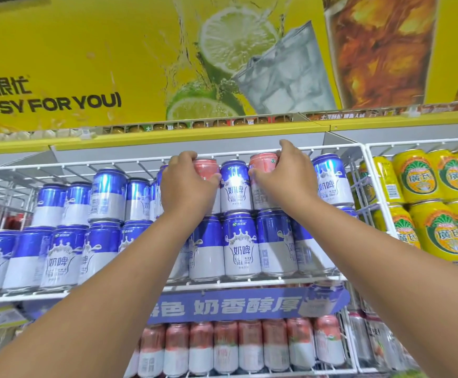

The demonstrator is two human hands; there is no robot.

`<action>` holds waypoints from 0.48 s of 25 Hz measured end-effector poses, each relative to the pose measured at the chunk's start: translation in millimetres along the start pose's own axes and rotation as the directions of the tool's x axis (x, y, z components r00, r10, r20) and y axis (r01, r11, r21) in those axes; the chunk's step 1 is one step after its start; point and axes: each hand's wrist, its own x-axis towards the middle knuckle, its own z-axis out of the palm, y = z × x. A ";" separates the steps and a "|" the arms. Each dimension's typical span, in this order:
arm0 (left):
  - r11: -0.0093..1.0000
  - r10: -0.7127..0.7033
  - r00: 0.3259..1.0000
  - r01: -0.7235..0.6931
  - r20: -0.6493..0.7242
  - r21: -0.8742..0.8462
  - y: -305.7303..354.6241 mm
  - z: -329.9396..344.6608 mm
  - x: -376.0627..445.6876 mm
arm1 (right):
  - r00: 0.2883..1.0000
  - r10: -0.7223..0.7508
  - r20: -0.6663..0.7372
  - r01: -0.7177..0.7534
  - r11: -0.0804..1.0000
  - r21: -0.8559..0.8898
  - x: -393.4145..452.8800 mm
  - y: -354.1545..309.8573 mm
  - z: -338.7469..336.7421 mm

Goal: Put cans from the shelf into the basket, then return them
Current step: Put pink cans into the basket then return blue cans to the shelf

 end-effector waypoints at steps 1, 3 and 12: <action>0.999 -0.003 1.000 0.003 0.005 -0.048 1.3 -1.0 -2.2 | 1.000 -0.001 0.006 0.001 1.000 0.028 -1.2 -1.7 -1.9; 0.990 -0.014 1.000 0.018 0.027 -0.141 2.4 -3.1 -6.1 | 0.999 0.004 0.033 -0.007 0.996 0.084 -2.8 -4.8 -4.1; 0.917 -0.045 0.998 0.057 0.041 -0.394 11.8 -24.1 1.6 | 0.994 0.104 -0.016 -0.089 0.915 0.394 -12.5 -4.4 -4.3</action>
